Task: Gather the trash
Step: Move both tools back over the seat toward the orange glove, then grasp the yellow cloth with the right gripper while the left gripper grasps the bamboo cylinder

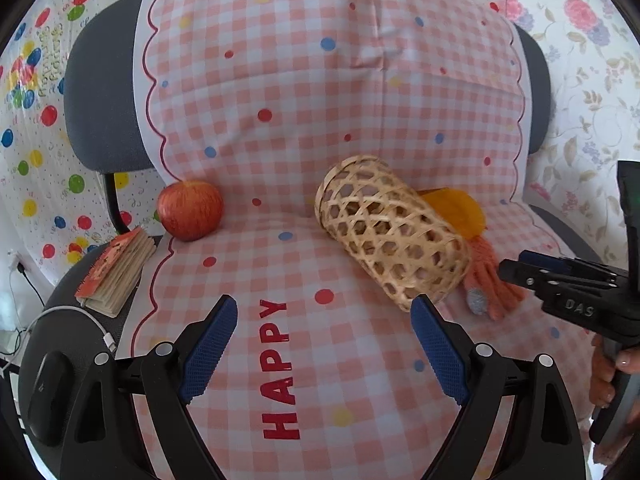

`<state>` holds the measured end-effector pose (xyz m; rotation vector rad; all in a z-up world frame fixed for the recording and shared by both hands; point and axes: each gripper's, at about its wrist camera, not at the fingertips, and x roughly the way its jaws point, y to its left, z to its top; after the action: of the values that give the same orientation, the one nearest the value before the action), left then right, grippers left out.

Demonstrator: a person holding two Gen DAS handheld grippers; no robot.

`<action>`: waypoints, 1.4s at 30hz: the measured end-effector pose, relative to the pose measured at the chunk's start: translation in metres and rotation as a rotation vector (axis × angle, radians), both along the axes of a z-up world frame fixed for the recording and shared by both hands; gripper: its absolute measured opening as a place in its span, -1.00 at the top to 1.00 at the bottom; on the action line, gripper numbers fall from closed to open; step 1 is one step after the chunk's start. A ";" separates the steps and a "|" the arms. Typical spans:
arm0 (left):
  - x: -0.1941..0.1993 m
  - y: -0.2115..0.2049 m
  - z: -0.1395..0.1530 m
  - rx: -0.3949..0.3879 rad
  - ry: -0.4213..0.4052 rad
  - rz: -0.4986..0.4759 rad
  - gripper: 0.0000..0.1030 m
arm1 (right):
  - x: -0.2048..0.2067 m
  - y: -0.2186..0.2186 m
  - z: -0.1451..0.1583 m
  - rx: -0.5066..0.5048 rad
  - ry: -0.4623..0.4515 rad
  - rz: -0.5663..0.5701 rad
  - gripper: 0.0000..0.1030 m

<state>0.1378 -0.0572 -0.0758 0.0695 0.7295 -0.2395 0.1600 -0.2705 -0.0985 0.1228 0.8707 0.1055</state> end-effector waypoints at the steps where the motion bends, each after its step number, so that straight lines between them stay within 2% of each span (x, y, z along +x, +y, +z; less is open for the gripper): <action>1: 0.001 0.001 -0.003 0.000 0.008 0.004 -0.71 | 0.005 0.001 -0.003 -0.013 0.013 -0.004 0.02; 3: 0.003 0.005 -0.007 -0.004 0.021 0.012 -0.71 | 0.013 0.002 -0.010 -0.034 0.045 -0.025 0.01; 6: 0.002 0.010 -0.009 -0.014 0.034 0.020 -0.71 | 0.010 0.004 -0.019 -0.062 0.061 -0.016 0.50; 7: 0.001 0.010 -0.009 -0.013 0.036 0.021 -0.71 | 0.008 0.005 -0.018 -0.078 0.063 -0.016 0.73; 14: -0.008 0.014 -0.001 -0.020 0.058 0.008 -0.71 | -0.061 -0.016 -0.011 -0.134 0.108 -0.010 0.73; 17: -0.010 0.005 0.003 -0.002 0.053 -0.018 -0.71 | -0.087 -0.026 -0.013 -0.121 0.108 -0.027 0.72; 18: -0.010 0.002 0.004 -0.002 0.056 -0.024 -0.71 | -0.090 -0.029 -0.013 -0.114 0.103 -0.031 0.68; 21: -0.009 -0.008 0.008 -0.016 0.062 -0.038 -0.71 | -0.097 -0.035 -0.004 -0.056 0.066 -0.039 0.31; 22: -0.010 -0.011 0.008 -0.018 0.064 -0.038 -0.71 | -0.096 -0.038 0.001 -0.031 0.050 -0.040 0.22; 23: -0.010 -0.015 0.010 -0.024 0.064 -0.045 -0.71 | -0.095 -0.040 0.006 -0.021 0.028 -0.046 0.22; 25: -0.009 -0.022 0.014 -0.016 0.045 -0.056 -0.71 | -0.083 -0.039 0.018 -0.063 -0.037 -0.051 0.22; 28: -0.011 -0.032 0.018 0.009 -0.022 -0.047 -0.71 | -0.062 -0.035 0.018 -0.090 -0.079 -0.019 0.22; 33: -0.001 -0.029 0.008 -0.019 0.008 -0.048 -0.71 | -0.019 -0.032 -0.006 -0.085 0.003 0.025 0.22; 35: 0.001 -0.025 0.007 -0.006 0.005 -0.039 -0.71 | -0.008 -0.031 -0.019 -0.080 0.061 0.027 0.09; 39: 0.001 -0.013 0.007 -0.025 0.012 -0.024 -0.71 | -0.007 -0.038 -0.025 -0.036 0.066 0.015 0.02; 41: 0.001 -0.008 0.006 -0.029 0.019 -0.021 -0.71 | -0.007 -0.045 -0.024 0.009 0.068 -0.013 0.15; 42: 0.000 -0.007 0.006 -0.029 0.020 -0.022 -0.71 | -0.006 -0.048 -0.023 0.034 0.068 -0.022 0.28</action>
<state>0.1378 -0.0640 -0.0700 0.0475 0.7454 -0.2717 0.1540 -0.3188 -0.1216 0.1690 0.9356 0.0961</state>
